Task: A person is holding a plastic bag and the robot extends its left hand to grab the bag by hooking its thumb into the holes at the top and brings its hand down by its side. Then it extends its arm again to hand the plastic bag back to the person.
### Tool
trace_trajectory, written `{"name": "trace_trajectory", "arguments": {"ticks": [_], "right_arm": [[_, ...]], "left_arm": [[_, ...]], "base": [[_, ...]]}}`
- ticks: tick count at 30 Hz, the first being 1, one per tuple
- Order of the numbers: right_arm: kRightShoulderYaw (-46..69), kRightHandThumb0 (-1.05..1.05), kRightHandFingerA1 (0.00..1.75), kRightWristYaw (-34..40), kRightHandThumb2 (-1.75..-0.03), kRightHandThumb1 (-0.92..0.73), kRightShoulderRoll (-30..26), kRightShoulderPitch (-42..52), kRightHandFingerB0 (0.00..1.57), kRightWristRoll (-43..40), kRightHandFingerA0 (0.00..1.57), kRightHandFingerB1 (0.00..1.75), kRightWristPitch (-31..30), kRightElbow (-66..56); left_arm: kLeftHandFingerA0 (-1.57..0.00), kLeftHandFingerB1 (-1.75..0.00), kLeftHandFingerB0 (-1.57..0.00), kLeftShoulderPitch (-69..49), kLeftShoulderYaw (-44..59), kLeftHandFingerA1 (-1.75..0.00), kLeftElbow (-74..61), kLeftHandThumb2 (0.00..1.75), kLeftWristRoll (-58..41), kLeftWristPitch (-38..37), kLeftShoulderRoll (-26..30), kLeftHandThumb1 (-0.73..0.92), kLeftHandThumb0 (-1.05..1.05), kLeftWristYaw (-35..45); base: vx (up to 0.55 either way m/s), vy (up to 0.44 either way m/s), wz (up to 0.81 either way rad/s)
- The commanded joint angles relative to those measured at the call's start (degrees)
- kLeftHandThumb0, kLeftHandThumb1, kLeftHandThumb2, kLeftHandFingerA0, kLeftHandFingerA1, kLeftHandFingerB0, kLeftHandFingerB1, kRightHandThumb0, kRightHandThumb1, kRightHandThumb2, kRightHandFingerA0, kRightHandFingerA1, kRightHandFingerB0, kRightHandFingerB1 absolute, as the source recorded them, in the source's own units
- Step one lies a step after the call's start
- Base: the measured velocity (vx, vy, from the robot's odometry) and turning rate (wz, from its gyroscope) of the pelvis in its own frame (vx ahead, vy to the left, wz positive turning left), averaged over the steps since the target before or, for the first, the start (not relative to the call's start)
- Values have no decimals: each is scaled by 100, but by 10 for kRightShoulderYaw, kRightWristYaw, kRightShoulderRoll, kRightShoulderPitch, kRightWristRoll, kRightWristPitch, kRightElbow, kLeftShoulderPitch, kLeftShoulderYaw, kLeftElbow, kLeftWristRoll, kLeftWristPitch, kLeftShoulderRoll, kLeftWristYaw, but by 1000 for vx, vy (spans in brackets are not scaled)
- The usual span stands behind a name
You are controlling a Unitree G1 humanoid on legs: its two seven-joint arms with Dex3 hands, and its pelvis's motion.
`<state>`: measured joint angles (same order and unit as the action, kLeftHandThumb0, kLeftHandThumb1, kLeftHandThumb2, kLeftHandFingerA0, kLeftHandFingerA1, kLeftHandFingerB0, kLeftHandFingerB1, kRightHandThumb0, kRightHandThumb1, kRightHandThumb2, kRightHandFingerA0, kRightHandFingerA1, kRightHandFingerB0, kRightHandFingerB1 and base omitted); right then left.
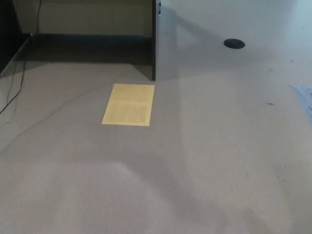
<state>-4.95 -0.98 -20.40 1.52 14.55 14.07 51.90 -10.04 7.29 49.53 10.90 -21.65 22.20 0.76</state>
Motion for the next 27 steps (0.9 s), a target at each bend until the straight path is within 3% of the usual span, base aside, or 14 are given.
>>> {"name": "trace_trajectory", "arguments": {"ticks": [1, 3, 6, 7, 9, 13, 15, 16, 18, 19, 20, 21, 22, 27], "right_arm": [[-7, -35, 57, 12, -73, -56, -27, 10, 43, 12, 67, 46, 57, 18], [-6, -35, 58, 14, -74, -56, -30, 23, 42, 11, 68, 45, 68, 21], [-7, -27, 50, 18, -60, -67, -32, 28, 46, 12, 74, 37, 75, 27], [-6, -36, 59, 18, -74, -57, -33, 28, 40, 11, 70, 45, 77, 28], [-5, -30, 48, 23, -58, -67, -33, 30, 47, 12, 73, 36, 77, 30], [-3, -28, 48, 25, -59, -67, -34, 30, 45, 10, 72, 36, 83, 34], [-2, -29, 49, 23, -60, -67, -34, 32, 44, 9, 74, 36, 80, 33], [-4, -38, 60, 24, -76, -56, -35, 31, 39, 11, 71, 45, 80, 35], [-5, -38, 60, 28, -75, -56, -34, 31, 39, 13, 71, 45, 84, 40], [-6, -29, 50, 28, -59, -67, -35, 31, 43, 14, 76, 36, 85, 43], [-6, -29, 50, 27, -60, -67, -35, 30, 44, 14, 75, 36, 86, 46], [-6, -29, 50, 27, -60, -67, -35, 28, 44, 14, 75, 36, 87, 49], [-5, -37, 60, 27, -75, -56, -34, 27, 38, 12, 72, 45, 89, 49], [-4, -38, 59, 25, -75, -56, -36, 31, 39, 12, 70, 45, 81, 54]], "left_arm": [[-44, -41, -33, -4, -6, -49, 23, 66, -2, -81, 21, 38, -42, -2], [-47, -33, -37, -9, -9, -41, 28, 54, -4, -83, 20, 46, -34, 4], [-29, -38, -24, -9, -10, -44, 7, 66, -5, -108, 24, 40, -45, 0], [-36, -30, -27, -8, -6, -38, -2, 55, -9, -125, 23, 48, -40, -3], [-29, -39, -22, -14, -1, -44, -59, 69, -7, -123, 32, 40, -50, -6], [-29, -38, -23, -24, 23, -43, -185, 67, -33, -150, 33, 40, -51, 3], [-31, -30, -27, -26, 40, -33, -281, 55, -57, -153, 35, 48, -46, 13], [-32, -30, -27, -26, 45, -32, -312, 56, -55, -141, 36, 49, -48, 10], [-31, -29, -26, -25, 55, -33, -372, 55, -59, -125, 38, 48, -47, 13], [-11, -51, -10, -19, 58, -52, -403, 87, -69, -128, 42, 30, -25, 21], [-29, -29, -25, -10, 61, -34, -440, 56, -71, -114, 46, 49, -48, 25], [-29, -29, -25, 0, 64, -34, -480, 56, -68, -92, 49, 49, -48, 26], [-29, -30, -27, 10, 64, -34, -498, 56, -71, -81, 50, 49, -47, 29], [-33, -31, -31, 78, 48, -33, -601, 55, -72, -25, 55, 48, -48, 48]], "base": [[0, 0, 0], [0, 0, 0], [0, 0, 0], [0, 0, 0], [0, 0, 0], [0, 0, 0], [0, 0, 0], [0, 0, 0], [0, 0, 0], [0, 0, 0], [0, 0, 0], [0, 0, 0], [0, 0, 0], [0, 0, 0]]}}
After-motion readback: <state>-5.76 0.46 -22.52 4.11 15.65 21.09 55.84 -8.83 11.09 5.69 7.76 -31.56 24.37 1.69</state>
